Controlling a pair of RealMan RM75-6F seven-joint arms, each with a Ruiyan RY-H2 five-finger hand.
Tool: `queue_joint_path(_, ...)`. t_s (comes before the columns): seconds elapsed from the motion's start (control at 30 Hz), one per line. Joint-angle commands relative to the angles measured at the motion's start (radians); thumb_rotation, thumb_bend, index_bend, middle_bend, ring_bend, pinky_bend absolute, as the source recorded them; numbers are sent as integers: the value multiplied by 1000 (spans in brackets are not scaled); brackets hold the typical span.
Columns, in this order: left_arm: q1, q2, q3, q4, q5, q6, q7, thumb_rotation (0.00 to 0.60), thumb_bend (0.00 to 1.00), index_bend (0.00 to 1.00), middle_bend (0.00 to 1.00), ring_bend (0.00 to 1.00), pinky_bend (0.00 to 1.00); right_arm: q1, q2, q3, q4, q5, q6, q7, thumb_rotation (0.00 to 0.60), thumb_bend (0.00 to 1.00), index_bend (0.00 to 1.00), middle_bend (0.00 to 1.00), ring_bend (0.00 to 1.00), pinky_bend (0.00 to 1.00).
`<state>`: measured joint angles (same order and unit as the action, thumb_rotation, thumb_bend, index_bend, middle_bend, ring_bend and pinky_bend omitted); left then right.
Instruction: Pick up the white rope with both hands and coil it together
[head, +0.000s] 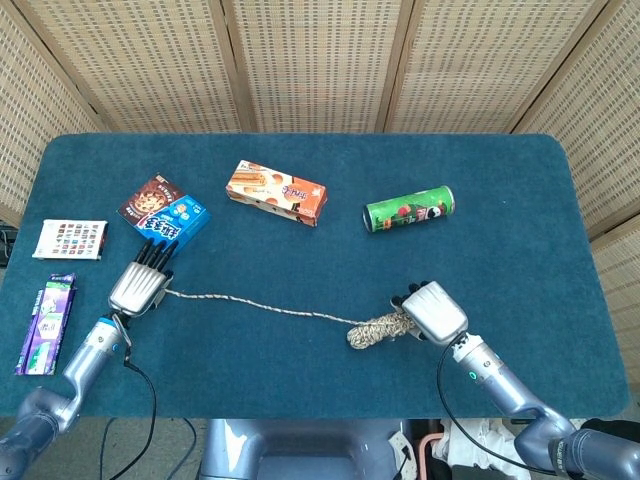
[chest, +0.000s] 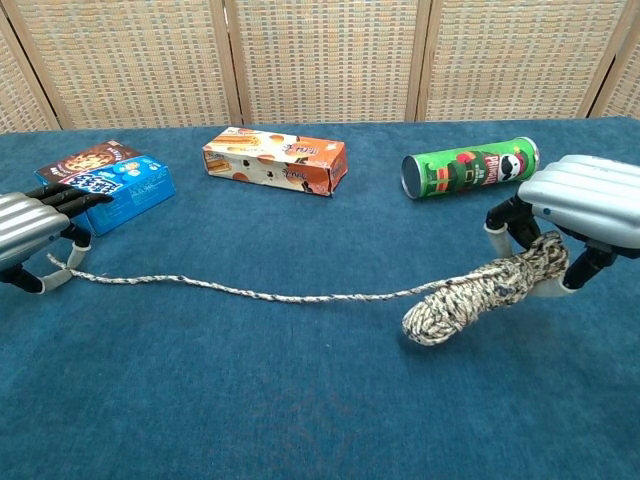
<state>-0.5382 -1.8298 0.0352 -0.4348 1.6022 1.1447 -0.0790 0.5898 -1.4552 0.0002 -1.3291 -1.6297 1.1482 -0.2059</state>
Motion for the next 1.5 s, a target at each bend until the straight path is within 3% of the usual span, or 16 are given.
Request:
queue_joint_path(0.03,-1,5,-1,0,0,10,-5,600,466,672,0,0,0,0,2,3,-4,0,3,4,600,533,682,720,531,636)
queue_joint_path(0.27,-4,39,-2,-15,6,59,-22,600,477,714,0,0,0,6,21,32,-59,18,7,42,600,543,690,723,531,636)
queue_joint_path(0.47,3,86,27,-26,45,129,-17,600,480,728,0,0,0,27,65,96,-182,75,-9,90,600,551,700,728,531,636)
queue_joint_path(0.67,10,112,56,-11,95,241,-44,600,493,761,0,0,0,68,120,190,-345,203,-76,112,600,566,709,736,541,636)
queue_joint_path(0.93,12,109,70,27,110,267,-67,600,503,785,0,0,0,108,163,273,-475,356,-151,153,600,567,714,741,541,636)
queue_joint_path(1.17,13,94,92,48,138,307,-90,600,503,795,0,0,0,170,192,385,-562,654,-232,214,600,588,719,747,544,637)
queue_joint_path(1.5,-5,111,132,17,207,425,-62,600,504,800,0,0,0,324,137,529,-580,1211,-69,74,600,633,725,758,559,657)
